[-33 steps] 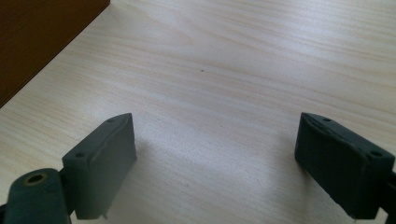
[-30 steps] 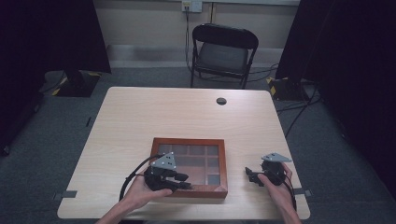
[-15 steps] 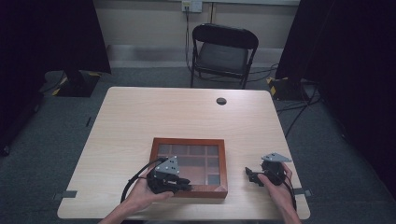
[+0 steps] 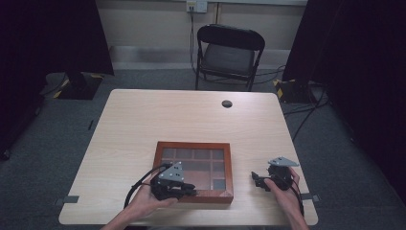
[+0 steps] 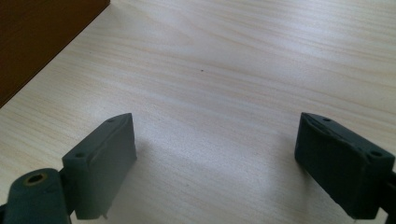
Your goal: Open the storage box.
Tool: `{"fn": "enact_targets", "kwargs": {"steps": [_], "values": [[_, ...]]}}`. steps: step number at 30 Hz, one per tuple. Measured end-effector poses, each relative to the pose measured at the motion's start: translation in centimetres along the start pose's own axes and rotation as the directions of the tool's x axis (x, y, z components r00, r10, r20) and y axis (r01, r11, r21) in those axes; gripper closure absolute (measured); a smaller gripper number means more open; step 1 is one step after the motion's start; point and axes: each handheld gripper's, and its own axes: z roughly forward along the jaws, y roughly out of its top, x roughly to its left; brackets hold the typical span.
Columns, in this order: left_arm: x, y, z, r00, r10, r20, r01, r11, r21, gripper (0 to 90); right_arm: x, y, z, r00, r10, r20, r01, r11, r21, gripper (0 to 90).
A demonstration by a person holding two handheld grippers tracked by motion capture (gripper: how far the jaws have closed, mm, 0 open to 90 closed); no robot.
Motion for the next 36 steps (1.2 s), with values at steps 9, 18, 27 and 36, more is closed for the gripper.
{"fn": "enact_targets", "kwargs": {"steps": [9,18,27,36], "values": [[0.3,0.1,0.2,0.9985,-0.046,0.029,0.046,0.9989,-0.009,81.1,0.0,0.0,0.0,1.0,0.0,0.0,0.0,1.0,0.0,11.8],[0.4,0.3,0.2,0.998,-0.053,0.034,0.053,0.9986,0.002,81.2,0.0,0.0,0.0,1.0,0.0,0.0,0.0,1.0,0.0,11.8],[0.6,0.6,-0.2,0.997,-0.064,0.044,0.064,0.9979,-0.006,81.2,0.0,0.0,0.0,1.0,0.0,0.0,0.0,1.0,0.0,11.8],[0.7,1.1,-0.7,0.9963,-0.071,0.048,0.072,0.9974,-0.01,81.2,0.0,0.0,0.0,1.0,0.0,0.0,0.0,1.0,0.0,11.8]]}}
